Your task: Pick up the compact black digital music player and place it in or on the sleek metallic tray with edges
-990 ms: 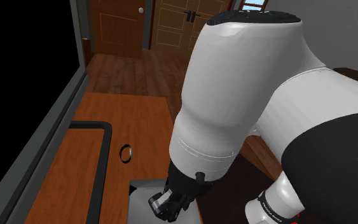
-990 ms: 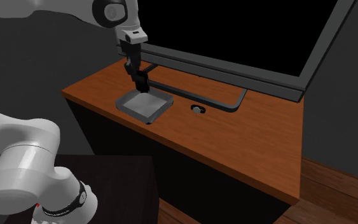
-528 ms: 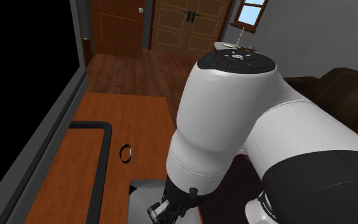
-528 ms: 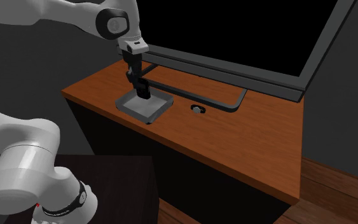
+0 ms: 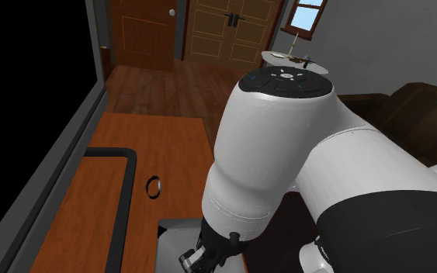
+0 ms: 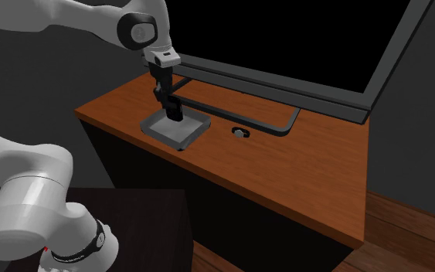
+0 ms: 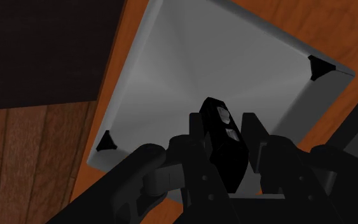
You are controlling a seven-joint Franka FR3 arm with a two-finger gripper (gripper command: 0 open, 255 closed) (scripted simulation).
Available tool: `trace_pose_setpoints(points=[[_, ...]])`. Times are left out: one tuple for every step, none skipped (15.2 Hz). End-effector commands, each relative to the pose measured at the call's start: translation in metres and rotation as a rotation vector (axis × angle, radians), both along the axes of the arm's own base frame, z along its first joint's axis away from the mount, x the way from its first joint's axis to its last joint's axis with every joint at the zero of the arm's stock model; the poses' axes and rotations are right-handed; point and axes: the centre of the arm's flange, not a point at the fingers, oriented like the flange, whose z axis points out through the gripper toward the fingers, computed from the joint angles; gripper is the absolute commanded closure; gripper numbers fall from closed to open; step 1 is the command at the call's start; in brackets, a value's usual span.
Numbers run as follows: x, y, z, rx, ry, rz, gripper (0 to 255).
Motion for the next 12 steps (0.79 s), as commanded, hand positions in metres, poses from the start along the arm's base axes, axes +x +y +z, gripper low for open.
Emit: trace_pose_setpoints(points=[[0.0, 0.0, 0.0, 0.0, 0.0, 0.0, 0], [0.0, 0.0, 0.0, 0.0, 0.0, 0.0, 0], [0.0, 0.0, 0.0, 0.0, 0.0, 0.0, 0], [0.0, 0.0, 0.0, 0.0, 0.0, 0.0, 0], [0.0, 0.0, 0.0, 0.0, 0.0, 0.0, 0], [0.0, 0.0, 0.0, 0.0, 0.0, 0.0, 0], [0.0, 0.0, 0.013, 0.0, 0.0, 0.0, 0], [0.001, 0.0, 0.026, 0.0, 0.0, 0.0, 0], [0.001, 0.0, 0.04, 0.0, 0.0, 0.0, 0], [0.001, 0.0, 0.05, 0.0, 0.0, 0.0, 0], [0.001, 0.0, 0.05, 0.0, 0.0, 0.0, 0], [0.001, 0.0, 0.05, 0.0, 0.0, 0.0, 0]])
